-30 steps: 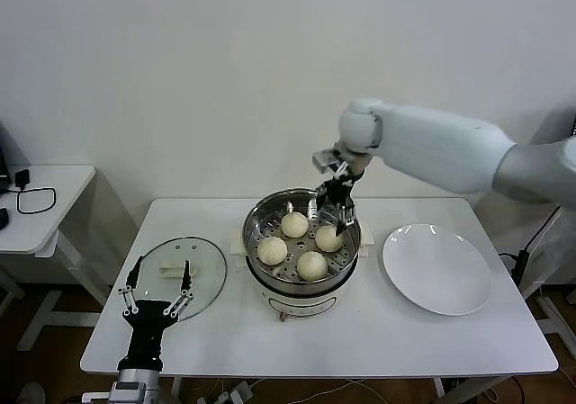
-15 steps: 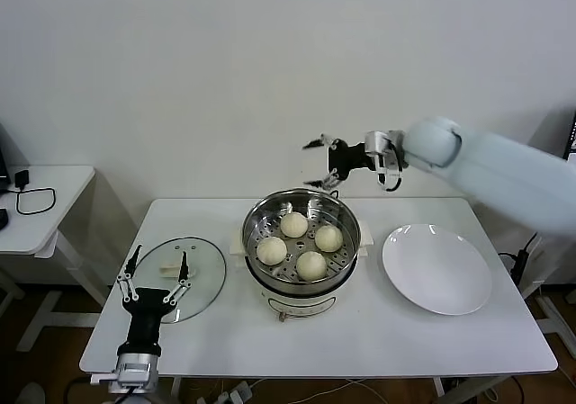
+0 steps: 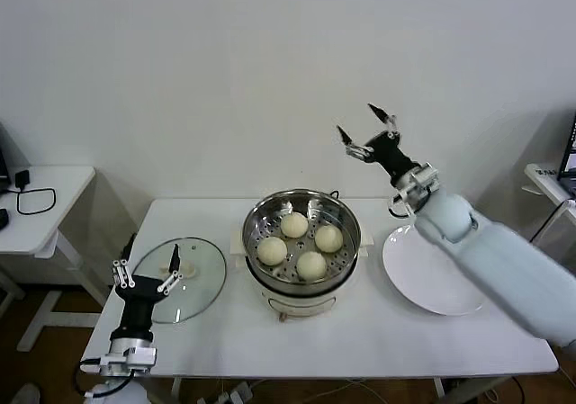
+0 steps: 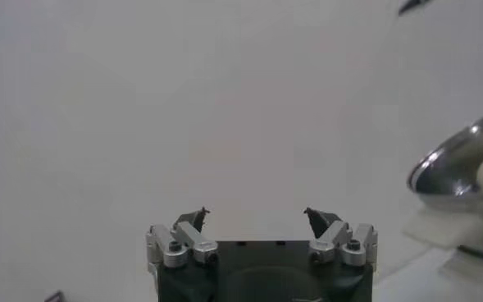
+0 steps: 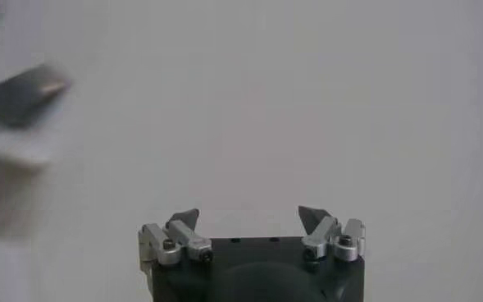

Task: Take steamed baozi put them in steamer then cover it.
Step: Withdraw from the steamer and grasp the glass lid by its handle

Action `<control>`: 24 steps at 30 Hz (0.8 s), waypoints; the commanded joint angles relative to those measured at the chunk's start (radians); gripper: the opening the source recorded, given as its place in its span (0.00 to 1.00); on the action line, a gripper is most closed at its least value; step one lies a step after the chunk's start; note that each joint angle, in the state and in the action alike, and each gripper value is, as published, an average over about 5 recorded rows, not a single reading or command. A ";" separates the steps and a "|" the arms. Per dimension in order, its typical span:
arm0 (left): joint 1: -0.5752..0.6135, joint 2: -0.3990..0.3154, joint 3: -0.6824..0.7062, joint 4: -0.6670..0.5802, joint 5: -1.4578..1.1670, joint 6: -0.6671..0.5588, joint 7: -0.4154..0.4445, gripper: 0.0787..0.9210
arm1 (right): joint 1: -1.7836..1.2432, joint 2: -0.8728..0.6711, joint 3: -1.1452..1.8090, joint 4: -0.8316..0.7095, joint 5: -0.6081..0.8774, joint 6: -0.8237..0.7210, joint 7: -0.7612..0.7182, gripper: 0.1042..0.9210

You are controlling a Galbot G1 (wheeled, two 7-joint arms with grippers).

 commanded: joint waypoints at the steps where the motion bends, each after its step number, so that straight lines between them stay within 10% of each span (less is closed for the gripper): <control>1: -0.032 0.038 -0.021 0.122 0.257 -0.039 -0.004 0.88 | -0.594 0.180 0.590 0.049 -0.088 0.049 0.157 0.88; 24: -0.100 0.117 -0.017 0.468 0.698 -0.151 0.015 0.88 | -0.827 0.349 0.755 0.099 -0.158 0.050 0.077 0.88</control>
